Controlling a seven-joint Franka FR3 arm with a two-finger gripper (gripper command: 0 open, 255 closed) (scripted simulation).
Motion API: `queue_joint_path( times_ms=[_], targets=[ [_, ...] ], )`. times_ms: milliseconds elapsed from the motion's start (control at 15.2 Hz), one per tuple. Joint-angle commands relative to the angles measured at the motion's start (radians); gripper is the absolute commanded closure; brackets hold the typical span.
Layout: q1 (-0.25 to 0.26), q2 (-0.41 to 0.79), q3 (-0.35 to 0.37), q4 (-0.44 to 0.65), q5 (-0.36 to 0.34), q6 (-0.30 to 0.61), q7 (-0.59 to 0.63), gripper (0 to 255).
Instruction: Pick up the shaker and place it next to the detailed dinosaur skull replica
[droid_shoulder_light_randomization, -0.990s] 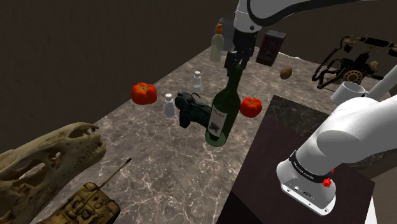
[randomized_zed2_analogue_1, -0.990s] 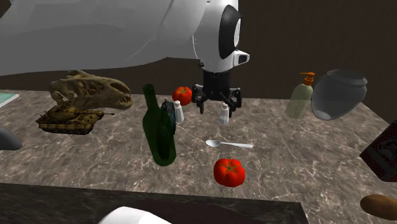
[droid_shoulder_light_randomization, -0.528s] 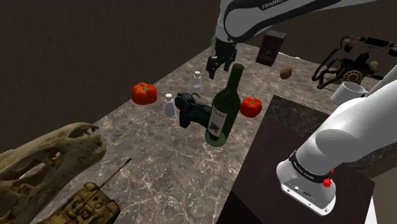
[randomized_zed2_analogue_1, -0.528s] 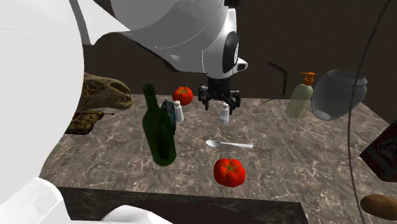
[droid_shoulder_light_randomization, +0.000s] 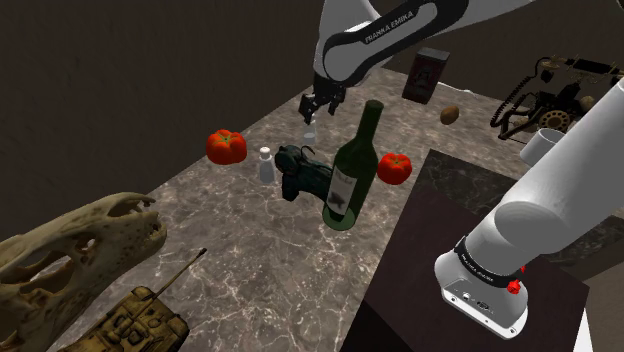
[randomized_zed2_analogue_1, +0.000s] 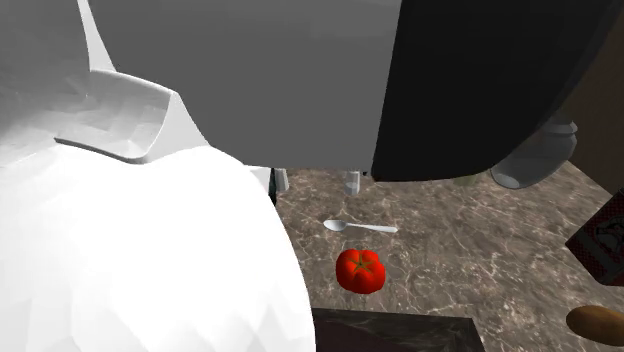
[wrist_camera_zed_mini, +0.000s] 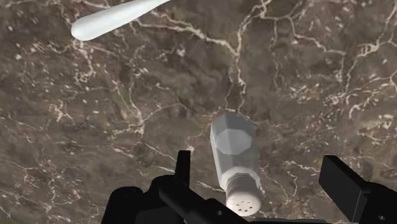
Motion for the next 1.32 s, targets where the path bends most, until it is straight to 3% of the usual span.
queue_joint_path(
  times_ms=[0, 528, 1056, 1122, 1254],
  targets=[
    [-0.004, 0.073, -0.002, 0.05, -0.029, 0.045, 0.04, 0],
    [-0.002, 0.165, -0.011, 0.052, -0.068, 0.134, 0.07, 0],
    [-0.002, 0.165, -0.011, 0.052, -0.068, 0.134, 0.07, 0],
    [-0.002, 0.165, -0.011, 0.052, -0.068, 0.134, 0.07, 255],
    [-0.002, 0.165, -0.011, 0.052, -0.068, 0.134, 0.07, 255]
  ],
)
